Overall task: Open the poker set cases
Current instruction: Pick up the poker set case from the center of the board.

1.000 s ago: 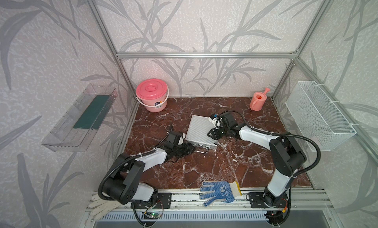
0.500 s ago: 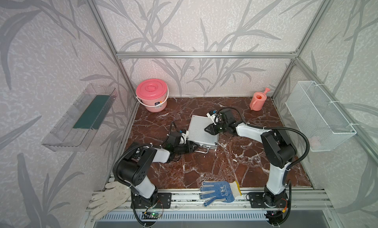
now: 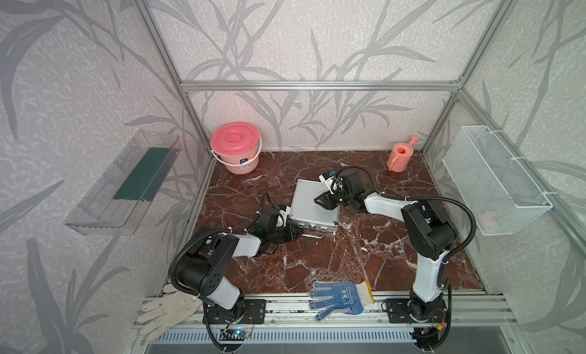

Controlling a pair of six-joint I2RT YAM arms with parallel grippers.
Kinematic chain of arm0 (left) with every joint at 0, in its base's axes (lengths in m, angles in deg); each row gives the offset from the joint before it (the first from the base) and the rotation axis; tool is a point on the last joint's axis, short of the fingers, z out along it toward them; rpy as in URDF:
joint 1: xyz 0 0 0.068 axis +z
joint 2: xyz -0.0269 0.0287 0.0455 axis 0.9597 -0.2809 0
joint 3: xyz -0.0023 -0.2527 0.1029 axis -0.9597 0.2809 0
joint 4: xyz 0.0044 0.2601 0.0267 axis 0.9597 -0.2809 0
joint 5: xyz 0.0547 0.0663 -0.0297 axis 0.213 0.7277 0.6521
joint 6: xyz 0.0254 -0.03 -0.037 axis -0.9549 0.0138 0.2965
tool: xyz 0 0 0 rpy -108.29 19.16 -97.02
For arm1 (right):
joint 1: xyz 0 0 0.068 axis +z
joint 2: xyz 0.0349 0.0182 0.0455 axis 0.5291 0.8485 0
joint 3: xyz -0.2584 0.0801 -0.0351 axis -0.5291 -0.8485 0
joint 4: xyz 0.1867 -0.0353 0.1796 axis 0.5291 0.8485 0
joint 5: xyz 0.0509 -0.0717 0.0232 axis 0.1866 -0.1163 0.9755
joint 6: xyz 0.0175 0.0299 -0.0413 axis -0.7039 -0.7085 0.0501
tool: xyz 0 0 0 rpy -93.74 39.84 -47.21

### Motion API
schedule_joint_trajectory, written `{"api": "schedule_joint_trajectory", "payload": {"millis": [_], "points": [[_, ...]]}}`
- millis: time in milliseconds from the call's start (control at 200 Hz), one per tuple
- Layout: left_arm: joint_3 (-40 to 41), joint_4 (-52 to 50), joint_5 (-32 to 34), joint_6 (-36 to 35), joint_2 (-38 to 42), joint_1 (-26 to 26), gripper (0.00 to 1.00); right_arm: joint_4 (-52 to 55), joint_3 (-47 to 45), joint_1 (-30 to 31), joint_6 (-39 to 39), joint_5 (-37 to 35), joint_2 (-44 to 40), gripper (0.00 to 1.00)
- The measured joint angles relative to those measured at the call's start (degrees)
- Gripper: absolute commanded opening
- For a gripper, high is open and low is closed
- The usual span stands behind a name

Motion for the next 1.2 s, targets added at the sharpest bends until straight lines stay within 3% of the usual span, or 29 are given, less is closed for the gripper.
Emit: {"api": "schedule_joint_trajectory", "payload": {"millis": [195, 385, 550, 715, 945, 1205], "points": [[-1.33, 0.09, -1.57, 0.24, -1.86, -0.07, 0.13, 4.61, -12.17, -0.09, -4.13, -2.67, -13.90, 0.53], [-2.03, 0.96, -2.47, 1.07, -3.08, -0.07, 0.13, 6.16, -24.06, 1.79, -11.52, -1.81, -29.92, 0.53], [-2.16, 1.09, -2.62, 1.38, -3.23, -0.11, 0.12, 3.69, -32.74, 3.30, -17.79, 1.07, -35.54, 0.54], [-2.43, 0.00, -2.47, 1.20, -2.75, -0.11, 0.12, -6.01, -40.63, 3.32, -25.53, 3.19, -32.26, 0.60], [-2.49, -1.25, -1.90, 1.09, -2.05, -0.11, 0.12, -26.47, -44.04, 4.61, -35.60, 4.09, -22.82, 0.64], [-2.51, -1.22, -1.92, 1.18, -2.05, -0.11, 0.11, -55.15, -43.28, 6.45, -43.17, 3.06, -4.07, 0.62]]}}
